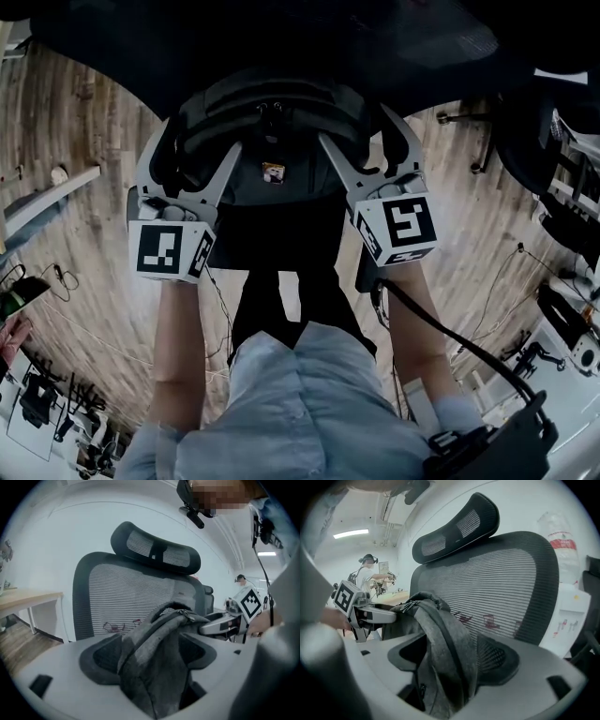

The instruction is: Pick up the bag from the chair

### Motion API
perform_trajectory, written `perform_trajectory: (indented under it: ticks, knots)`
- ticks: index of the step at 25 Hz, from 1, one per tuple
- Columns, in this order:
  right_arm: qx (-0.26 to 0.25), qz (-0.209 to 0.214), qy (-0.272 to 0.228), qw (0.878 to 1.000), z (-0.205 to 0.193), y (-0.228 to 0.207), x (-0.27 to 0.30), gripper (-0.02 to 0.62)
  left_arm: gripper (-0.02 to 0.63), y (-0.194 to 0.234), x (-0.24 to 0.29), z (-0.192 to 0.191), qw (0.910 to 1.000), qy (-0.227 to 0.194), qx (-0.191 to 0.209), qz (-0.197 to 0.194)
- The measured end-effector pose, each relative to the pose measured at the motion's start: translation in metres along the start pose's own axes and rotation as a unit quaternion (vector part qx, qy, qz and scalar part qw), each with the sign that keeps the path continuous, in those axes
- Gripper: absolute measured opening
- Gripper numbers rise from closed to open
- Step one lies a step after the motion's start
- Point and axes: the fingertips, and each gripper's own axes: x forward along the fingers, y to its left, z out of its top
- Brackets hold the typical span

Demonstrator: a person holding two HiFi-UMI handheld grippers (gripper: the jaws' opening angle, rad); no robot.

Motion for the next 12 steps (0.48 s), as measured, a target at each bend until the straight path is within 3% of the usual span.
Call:
perform_trajectory:
  ticks: [3,8,12]
  knots:
    - [-0.011,-0.001,0.005,1.0,0.001,0.002,0.007,0.325,0.377,0.002,0.003,-0.004,0.9999,0.006,0.012,0.003]
    - [-0.022,-0.007,0.019,1.0,0.0,0.002,0.018,0.322,0.344,0.012,0.014,-0.012,0.9978,0.03,0.04,0.043]
    - [-0.024,0.0,0.03,0.999,-0.003,0.002,0.023,0.27,0.297,0.02,0.02,-0.014,0.9973,0.043,0.036,0.048]
